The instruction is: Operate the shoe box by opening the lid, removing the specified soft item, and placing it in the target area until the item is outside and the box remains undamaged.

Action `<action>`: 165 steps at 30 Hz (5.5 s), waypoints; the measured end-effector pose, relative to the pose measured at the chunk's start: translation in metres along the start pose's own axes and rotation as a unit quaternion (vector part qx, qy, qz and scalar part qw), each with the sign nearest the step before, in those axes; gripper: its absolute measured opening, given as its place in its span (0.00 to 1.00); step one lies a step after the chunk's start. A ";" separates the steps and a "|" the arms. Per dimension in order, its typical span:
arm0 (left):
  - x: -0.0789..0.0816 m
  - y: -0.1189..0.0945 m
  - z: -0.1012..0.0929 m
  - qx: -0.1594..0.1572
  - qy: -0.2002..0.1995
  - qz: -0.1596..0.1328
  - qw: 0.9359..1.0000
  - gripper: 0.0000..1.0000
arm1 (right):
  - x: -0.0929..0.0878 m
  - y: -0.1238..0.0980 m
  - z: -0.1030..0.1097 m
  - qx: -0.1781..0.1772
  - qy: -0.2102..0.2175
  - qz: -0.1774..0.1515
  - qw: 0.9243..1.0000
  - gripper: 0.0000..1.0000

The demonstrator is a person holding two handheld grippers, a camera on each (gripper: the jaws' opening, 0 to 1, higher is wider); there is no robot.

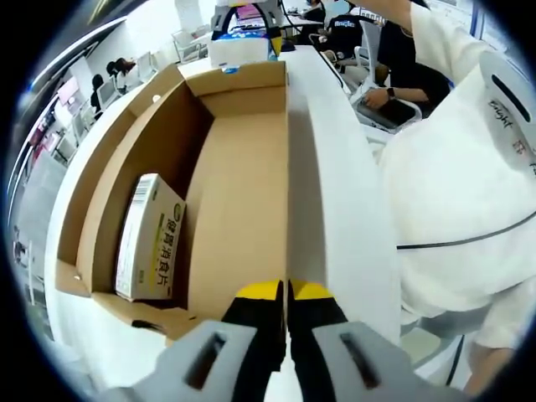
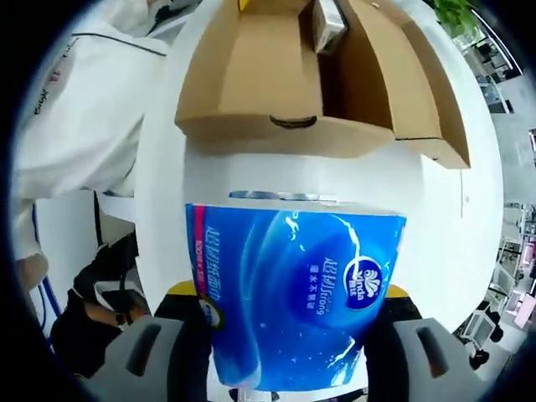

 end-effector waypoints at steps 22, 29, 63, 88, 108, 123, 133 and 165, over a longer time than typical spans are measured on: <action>0.000 0.000 0.001 -0.003 -0.001 0.002 1.000 0.01 | -0.007 -0.019 -0.002 -0.041 -0.001 -0.016 0.999 0.71; 0.000 0.000 0.001 -0.004 -0.002 0.003 1.000 0.01 | 0.006 -0.035 0.007 -0.050 -0.004 -0.037 0.998 0.70; 0.001 0.001 -0.001 -0.006 -0.008 0.005 1.000 0.01 | 0.045 -0.100 0.016 -0.060 0.082 -0.269 0.958 0.40; -0.001 0.000 0.002 -0.003 -0.008 0.005 1.000 0.01 | 0.060 -0.137 0.002 -0.130 0.179 -0.545 0.808 0.38; -0.001 0.000 0.002 -0.003 -0.006 0.003 1.000 0.01 | 0.073 -0.129 0.007 -0.173 0.205 -0.623 0.735 0.76; 0.000 0.000 0.000 -0.004 -0.005 0.004 1.000 0.01 | 0.055 -0.144 0.010 -0.300 0.280 -0.650 0.640 0.39; 0.000 0.000 0.000 -0.005 -0.008 0.004 1.000 0.01 | 0.065 -0.138 0.013 -0.362 0.280 -0.600 0.656 0.40; 0.000 0.000 0.001 -0.005 -0.005 0.002 1.000 0.01 | 0.083 -0.103 0.054 -0.368 0.271 -0.620 0.638 0.41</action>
Point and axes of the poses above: the point that each gripper's makers call its tool centre point, and the gripper's own axes: y roughly forward along the fingers, z roughly to its left, x roughly out of its top, the point moved 7 cm from there along -y, roughly backward along the fingers, and after that the axes turned 7 degrees about x, right-handed, at the moved point
